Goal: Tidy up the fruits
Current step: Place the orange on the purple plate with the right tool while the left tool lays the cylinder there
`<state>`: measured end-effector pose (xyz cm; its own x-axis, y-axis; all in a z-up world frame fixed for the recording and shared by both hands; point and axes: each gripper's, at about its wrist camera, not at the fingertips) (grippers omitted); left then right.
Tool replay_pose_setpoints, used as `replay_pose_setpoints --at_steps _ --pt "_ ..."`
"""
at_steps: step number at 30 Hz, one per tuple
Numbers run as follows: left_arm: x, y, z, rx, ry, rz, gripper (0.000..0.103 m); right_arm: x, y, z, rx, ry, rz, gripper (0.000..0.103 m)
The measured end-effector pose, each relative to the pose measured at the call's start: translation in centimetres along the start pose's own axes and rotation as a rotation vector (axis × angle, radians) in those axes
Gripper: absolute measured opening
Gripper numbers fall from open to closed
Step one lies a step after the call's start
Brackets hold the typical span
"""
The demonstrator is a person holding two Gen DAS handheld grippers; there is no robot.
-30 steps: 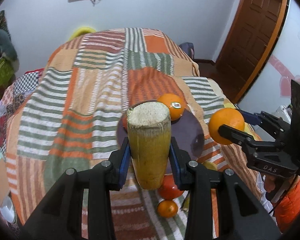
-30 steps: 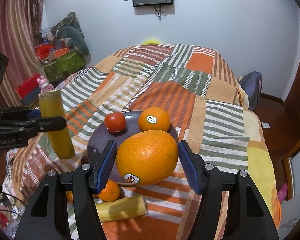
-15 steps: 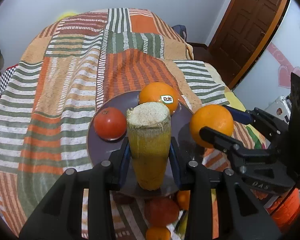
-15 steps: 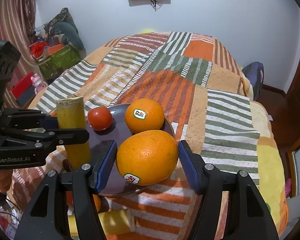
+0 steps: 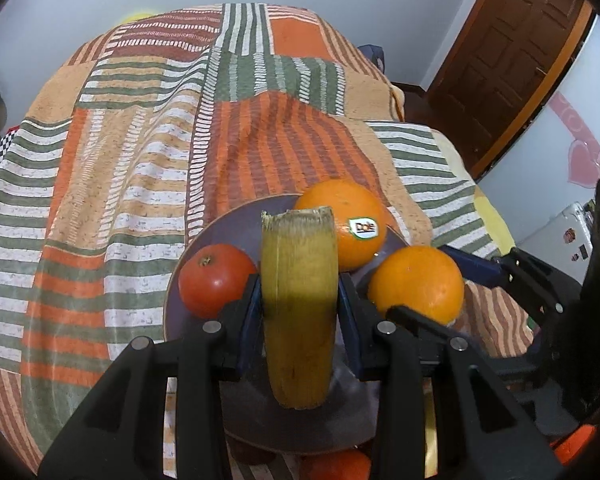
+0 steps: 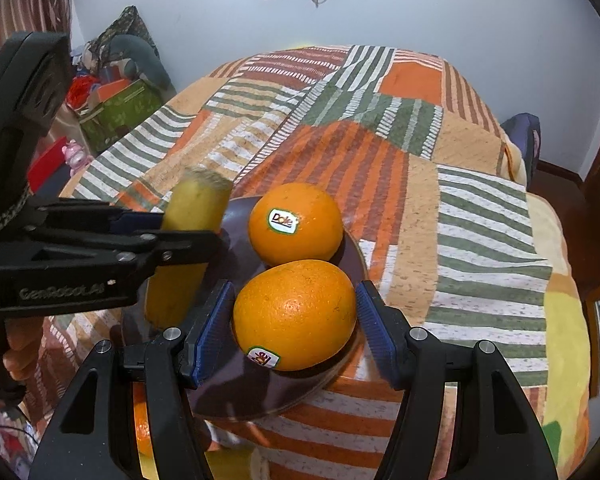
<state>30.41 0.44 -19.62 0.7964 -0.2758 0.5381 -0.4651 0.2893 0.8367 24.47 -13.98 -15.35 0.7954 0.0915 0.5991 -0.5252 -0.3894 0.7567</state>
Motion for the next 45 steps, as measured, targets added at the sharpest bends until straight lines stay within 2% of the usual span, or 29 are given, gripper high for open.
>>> replay_pose_setpoints --at_steps 11,15,18,31,34,38,45 --pt "0.1 -0.8 0.2 -0.002 -0.016 -0.007 0.036 0.1 -1.1 -0.3 0.004 0.023 -0.015 0.060" --pt "0.2 -0.5 0.2 0.034 -0.021 -0.001 0.036 0.1 -1.2 -0.2 0.005 0.016 -0.023 0.061" --pt "0.1 -0.2 -0.1 0.030 -0.006 -0.003 0.036 0.1 -1.2 -0.4 -0.004 0.024 -0.027 0.061" --pt "-2.2 5.6 1.8 0.056 -0.035 0.060 0.037 -0.6 2.7 -1.2 -0.035 0.048 0.018 0.063" --pt "-3.6 6.9 2.2 0.060 -0.039 0.061 0.044 -1.4 4.1 -1.5 -0.037 0.048 0.023 0.070" --pt "-5.9 8.2 2.6 0.083 -0.027 0.045 0.061 -3.2 5.6 -2.0 -0.026 0.036 0.017 0.082" --pt "-10.6 10.1 2.7 0.109 0.017 0.006 0.063 -6.2 5.9 -3.5 0.015 0.012 -0.029 0.096"
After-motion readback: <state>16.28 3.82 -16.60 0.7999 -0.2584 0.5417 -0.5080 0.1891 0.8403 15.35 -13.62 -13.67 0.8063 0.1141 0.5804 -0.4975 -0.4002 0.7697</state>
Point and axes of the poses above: each gripper's, at about its wrist camera, not at the fingertips, and y roughly against the way its jaws point, z to its right, x to its top, and after that the axes turned 12 degrees about -y, right-handed
